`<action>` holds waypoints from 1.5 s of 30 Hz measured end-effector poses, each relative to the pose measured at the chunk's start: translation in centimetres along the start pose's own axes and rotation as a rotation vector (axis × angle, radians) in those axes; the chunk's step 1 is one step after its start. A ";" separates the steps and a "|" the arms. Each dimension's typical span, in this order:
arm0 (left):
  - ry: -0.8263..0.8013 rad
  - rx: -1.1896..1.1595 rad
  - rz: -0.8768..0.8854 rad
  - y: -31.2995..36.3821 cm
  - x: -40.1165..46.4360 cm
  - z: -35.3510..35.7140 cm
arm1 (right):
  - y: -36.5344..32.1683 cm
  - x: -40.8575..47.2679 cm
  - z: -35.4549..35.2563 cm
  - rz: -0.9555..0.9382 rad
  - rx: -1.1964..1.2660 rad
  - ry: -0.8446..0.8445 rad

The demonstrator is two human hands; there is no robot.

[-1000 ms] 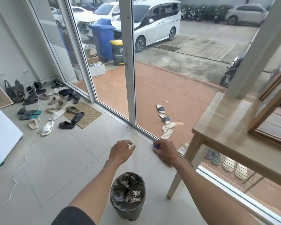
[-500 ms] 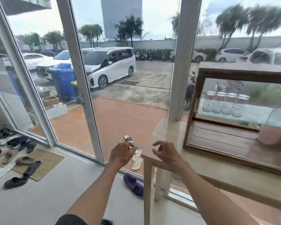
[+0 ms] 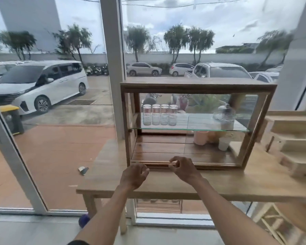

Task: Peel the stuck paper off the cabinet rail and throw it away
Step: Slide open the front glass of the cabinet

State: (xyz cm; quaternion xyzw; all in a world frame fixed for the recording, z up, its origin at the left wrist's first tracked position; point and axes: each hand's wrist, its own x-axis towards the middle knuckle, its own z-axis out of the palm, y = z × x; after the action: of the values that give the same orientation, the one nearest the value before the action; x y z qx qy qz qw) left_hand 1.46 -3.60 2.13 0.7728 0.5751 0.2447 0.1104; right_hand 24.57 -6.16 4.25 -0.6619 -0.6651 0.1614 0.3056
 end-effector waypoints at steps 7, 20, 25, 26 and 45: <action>-0.081 0.080 0.156 4.7 0.2 6.5 | 6.1 -0.9 -8.2 0.044 -0.087 0.131; -0.234 0.263 0.191 4.3 -1.9 10.6 | 10.2 1.3 -18.1 -0.082 -0.252 0.630; -0.241 0.287 0.189 4.4 -2.1 10.6 | 11.4 2.4 -17.7 -0.035 -0.397 0.438; -0.239 0.288 0.187 4.5 -2.1 10.6 | 11.3 2.5 -17.4 -0.024 -0.408 0.418; -0.205 0.273 0.189 4.0 -1.9 11.1 | 8.8 3.2 -14.9 -0.106 0.221 0.792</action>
State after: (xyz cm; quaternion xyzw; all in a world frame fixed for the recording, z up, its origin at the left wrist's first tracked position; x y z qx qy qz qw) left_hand 10.02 -5.47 -6.08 0.8520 0.5136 0.0939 0.0391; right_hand 40.86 -5.25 10.77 -0.6009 -0.5080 -0.0511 0.6150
